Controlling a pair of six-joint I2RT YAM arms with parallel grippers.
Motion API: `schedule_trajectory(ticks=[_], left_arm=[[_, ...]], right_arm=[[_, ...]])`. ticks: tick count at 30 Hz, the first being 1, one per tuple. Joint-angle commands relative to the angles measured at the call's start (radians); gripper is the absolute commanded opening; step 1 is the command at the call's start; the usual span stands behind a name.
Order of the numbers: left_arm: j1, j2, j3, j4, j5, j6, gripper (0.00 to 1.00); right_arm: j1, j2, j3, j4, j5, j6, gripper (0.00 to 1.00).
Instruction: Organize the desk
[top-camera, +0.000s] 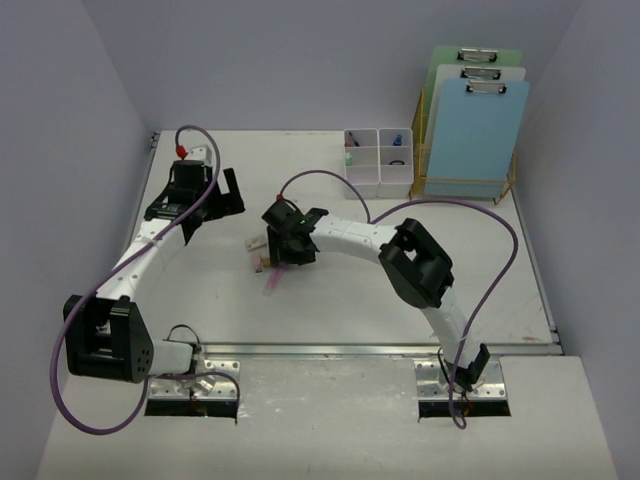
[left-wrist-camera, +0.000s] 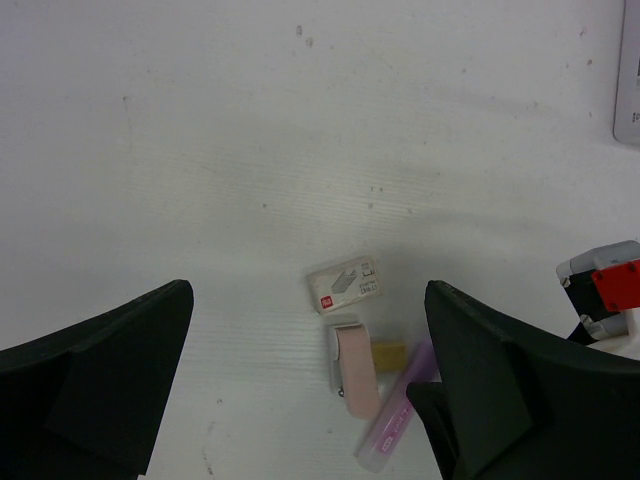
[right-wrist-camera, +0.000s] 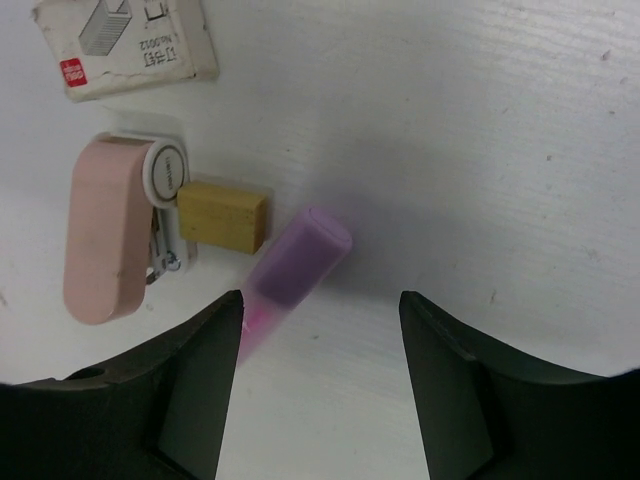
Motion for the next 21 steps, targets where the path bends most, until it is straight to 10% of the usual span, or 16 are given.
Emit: schedule_trajectory(ticks=[1,21], left_arm=[[0.016,-0.003,-0.004,0.033,0.013,0.008,1.00],[0.034,0.029,0.002,0.027,0.059,-0.001,1.00]], right_arm=[[0.004,0.029,0.041,0.024,0.105,-0.024,0.63],[-0.114,-0.184,-0.237,0.035,0.091,-0.075,0.09]])
